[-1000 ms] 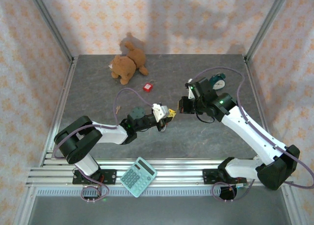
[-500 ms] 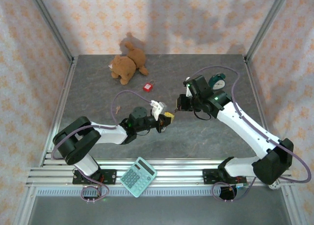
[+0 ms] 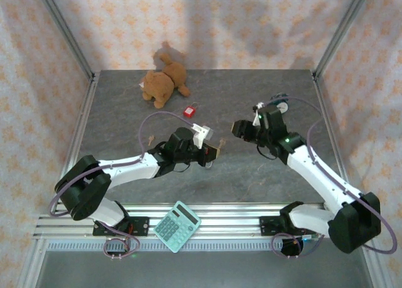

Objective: Unlock with the key

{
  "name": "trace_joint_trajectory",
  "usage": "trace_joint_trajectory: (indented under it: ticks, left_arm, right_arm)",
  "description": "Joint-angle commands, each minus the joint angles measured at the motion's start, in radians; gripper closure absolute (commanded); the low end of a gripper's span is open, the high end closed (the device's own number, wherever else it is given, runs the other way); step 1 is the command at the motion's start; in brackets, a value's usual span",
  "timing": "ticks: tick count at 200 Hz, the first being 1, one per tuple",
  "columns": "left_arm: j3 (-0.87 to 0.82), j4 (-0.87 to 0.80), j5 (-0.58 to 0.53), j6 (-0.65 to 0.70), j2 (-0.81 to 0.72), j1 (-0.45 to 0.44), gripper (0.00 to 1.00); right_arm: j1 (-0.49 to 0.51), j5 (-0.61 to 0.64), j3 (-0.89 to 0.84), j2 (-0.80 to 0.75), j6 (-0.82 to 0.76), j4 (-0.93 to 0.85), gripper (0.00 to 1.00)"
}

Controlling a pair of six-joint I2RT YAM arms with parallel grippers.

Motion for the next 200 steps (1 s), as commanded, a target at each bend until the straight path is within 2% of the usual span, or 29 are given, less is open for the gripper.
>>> trace_joint_trajectory:
  ticks: [1, 10, 17, 29, 44, 66, 86, 110, 135, 161, 200]
  left_arm:
    - [-0.005, 0.056, 0.072, -0.154, -0.031, 0.052, 1.0]
    - [-0.029, 0.13, 0.109, -0.216, -0.025, 0.075, 1.0]
    - [-0.044, 0.196, 0.132, -0.259, -0.018, 0.088, 1.0]
    - [-0.055, 0.231, 0.161, -0.319, -0.006, 0.111, 1.0]
    - [-0.048, 0.209, 0.187, -0.359, 0.003, 0.131, 1.0]
    - [-0.033, 0.166, 0.231, -0.382, -0.009, 0.147, 1.0]
    - [-0.024, 0.111, 0.235, -0.367, -0.045, 0.15, 1.0]
    - [-0.012, 0.098, 0.248, -0.366, -0.062, 0.15, 1.0]
    - [-0.01, 0.126, 0.262, -0.389, -0.059, 0.152, 1.0]
    - [-0.014, 0.209, 0.293, -0.446, -0.04, 0.152, 1.0]
    - [-0.019, 0.266, 0.317, -0.483, -0.031, 0.152, 1.0]
  right_arm:
    - [-0.013, -0.022, -0.091, -0.007, 0.039, 0.262, 0.41]
    - [-0.023, -0.058, -0.085, 0.013, 0.031, 0.244, 0.4]
    - [-0.043, -0.159, -0.077, 0.031, 0.032, 0.256, 0.39]
    - [-0.063, -0.309, -0.135, 0.045, 0.082, 0.437, 0.38]
    - [-0.064, -0.351, -0.235, 0.041, 0.163, 0.673, 0.31]
    - [-0.063, -0.44, -0.272, 0.11, 0.228, 0.851, 0.27]
    - [-0.058, -0.512, -0.271, 0.169, 0.265, 0.944, 0.27]
    - [-0.054, -0.555, -0.269, 0.186, 0.253, 0.981, 0.28]
    - [-0.041, -0.607, -0.247, 0.201, 0.24, 0.972, 0.37]
    - [-0.024, -0.612, -0.239, 0.207, 0.208, 0.937, 0.46]
    - [0.004, -0.603, -0.212, 0.218, 0.154, 0.859, 0.5]
